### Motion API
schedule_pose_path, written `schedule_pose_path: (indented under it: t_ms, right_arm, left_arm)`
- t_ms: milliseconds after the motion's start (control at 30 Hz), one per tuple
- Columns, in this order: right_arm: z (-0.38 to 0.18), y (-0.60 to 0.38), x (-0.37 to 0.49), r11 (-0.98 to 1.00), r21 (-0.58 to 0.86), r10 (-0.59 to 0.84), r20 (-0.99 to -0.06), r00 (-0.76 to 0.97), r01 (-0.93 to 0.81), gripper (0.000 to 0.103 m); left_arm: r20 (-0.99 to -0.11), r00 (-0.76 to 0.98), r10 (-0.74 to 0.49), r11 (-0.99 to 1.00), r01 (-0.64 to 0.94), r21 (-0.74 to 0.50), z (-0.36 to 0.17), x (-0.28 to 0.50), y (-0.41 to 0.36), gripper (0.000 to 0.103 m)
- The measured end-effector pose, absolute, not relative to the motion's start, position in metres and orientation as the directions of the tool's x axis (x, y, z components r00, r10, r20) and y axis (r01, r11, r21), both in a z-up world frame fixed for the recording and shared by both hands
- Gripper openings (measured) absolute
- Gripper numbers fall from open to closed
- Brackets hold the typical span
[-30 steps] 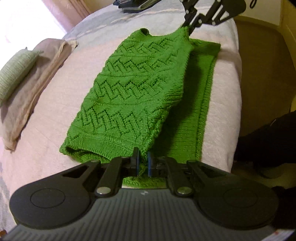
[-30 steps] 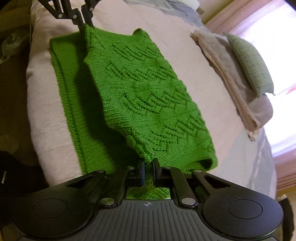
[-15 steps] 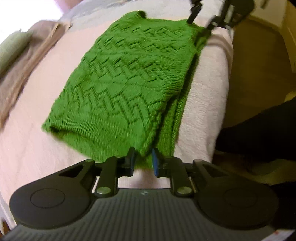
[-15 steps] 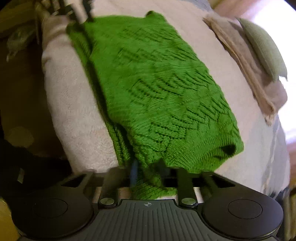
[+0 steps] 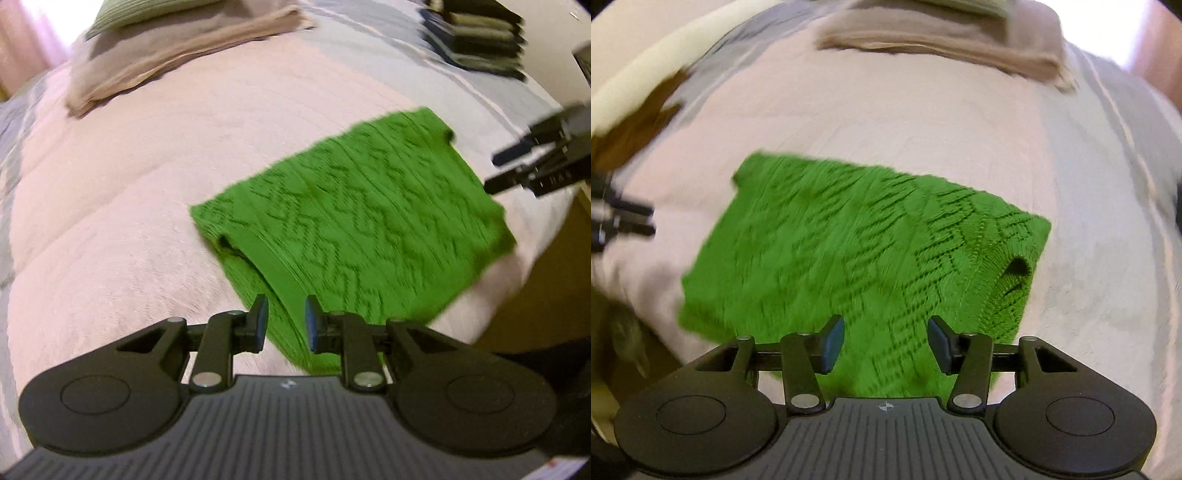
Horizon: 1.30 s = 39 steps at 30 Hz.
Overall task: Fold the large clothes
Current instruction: 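Release the sweater and smooth it flat with both grippers open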
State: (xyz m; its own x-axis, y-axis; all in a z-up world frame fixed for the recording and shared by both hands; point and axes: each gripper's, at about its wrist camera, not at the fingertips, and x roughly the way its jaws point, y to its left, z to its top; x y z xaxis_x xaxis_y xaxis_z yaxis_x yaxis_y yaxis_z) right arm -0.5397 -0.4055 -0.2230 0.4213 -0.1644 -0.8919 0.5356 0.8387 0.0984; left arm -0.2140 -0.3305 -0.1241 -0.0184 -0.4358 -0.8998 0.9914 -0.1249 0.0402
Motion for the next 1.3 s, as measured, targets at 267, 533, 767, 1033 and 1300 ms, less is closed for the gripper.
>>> schedule_pose_path:
  t_ms: [267,533,767,1033,1300]
  right_arm:
    - [-0.209,-0.43,-0.525,0.789,0.154,-0.118,-0.913,0.392,0.595,0.059]
    - [-0.188,-0.387,-0.539,0.593,0.099,-0.262,-0.915,0.308,0.799,0.063]
    - [-0.174,-0.303,-0.543,0.294,0.116,-0.278,-0.939,0.201,0.949,0.068]
    - [-0.164,-0.256,-0.528,0.207,0.123,-0.259,-0.95,0.176,0.971,0.07]
    - [-0.17,-0.235,-0.518,0.234,0.143,-0.247,-0.948,0.201,0.962,0.07]
  left_arm:
    - [-0.904,-0.056,-0.425,-0.12,0.993,-0.006,-0.112,-0.206,-0.371,0.019]
    - [-0.88,-0.24,-0.411,-0.358,0.93,-0.087,-0.12,-0.178,-0.386,0.03]
    - [-0.895,-0.283,-0.346,-0.507,0.859,-0.076,-0.105,-0.135,-0.37,0.044]
    - [-0.881,-0.324,-0.346,-0.549,0.831,-0.09,-0.095,-0.119,-0.355,0.05]
    - [-0.88,-0.298,-0.369,-0.573,0.818,-0.036,-0.092,-0.122,-0.337,0.051]
